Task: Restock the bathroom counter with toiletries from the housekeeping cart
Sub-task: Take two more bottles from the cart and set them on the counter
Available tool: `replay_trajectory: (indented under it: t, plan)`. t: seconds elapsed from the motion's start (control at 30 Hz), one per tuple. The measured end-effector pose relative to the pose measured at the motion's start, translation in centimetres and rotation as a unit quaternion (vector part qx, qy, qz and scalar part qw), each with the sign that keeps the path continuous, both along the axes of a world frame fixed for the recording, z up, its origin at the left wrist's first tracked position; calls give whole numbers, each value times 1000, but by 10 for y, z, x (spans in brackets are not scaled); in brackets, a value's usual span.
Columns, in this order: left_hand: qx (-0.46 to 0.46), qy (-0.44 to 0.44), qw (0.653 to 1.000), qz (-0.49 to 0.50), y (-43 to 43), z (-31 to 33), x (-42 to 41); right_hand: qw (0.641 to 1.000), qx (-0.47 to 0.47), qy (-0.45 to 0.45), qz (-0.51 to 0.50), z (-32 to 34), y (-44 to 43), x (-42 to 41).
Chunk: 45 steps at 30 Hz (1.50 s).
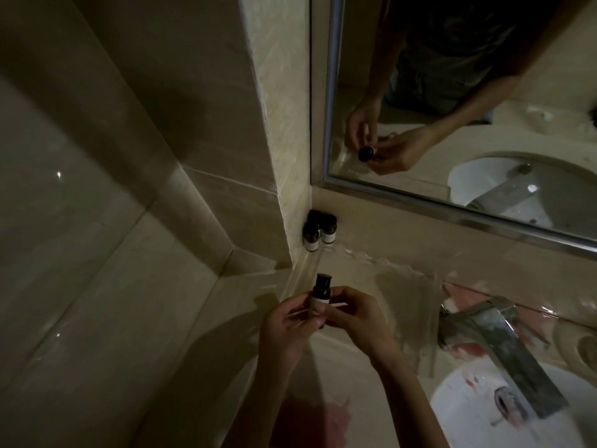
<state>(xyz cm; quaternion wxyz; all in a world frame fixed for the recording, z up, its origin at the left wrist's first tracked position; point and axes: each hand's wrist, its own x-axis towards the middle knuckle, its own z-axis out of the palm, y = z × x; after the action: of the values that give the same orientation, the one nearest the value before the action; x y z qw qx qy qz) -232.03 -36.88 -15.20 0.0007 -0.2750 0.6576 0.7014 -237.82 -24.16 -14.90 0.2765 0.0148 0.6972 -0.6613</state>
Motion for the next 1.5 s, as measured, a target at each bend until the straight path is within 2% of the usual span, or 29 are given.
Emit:
replay_trajectory:
  t: [0.07,0.2,0.4,0.63,0.8,1.17,1.33,1.5]
  plan:
    - [-1,2,1000,15,-2,-1,-1,999,27,30,-8,-7,-1,-10]
    - [30,10,999,25,-3,-1,-3,986,93,107,-87,-18,-6,-41]
    - [24,18,999,14,3,-9,2,970,81,170,-156,-38,-25,-67]
    - [-8,10,1000,-1,0,-11,2,940,118,266,-176,-54,-39,-70]
    - [-7,9,1000,3,-1,-10,4,940,92,240,-226,-56,-48,-69]
    - [-35,3,999,-11,8,1,7,937,120,235,-229,-58,-47,-67]
    - [-25,14,1000,-3,11,20,15,949,88,202,-225,-44,-30,-50]
    - [-88,55,994,-27,17,45,34,958,34,181,-221,-12,-3,-10]
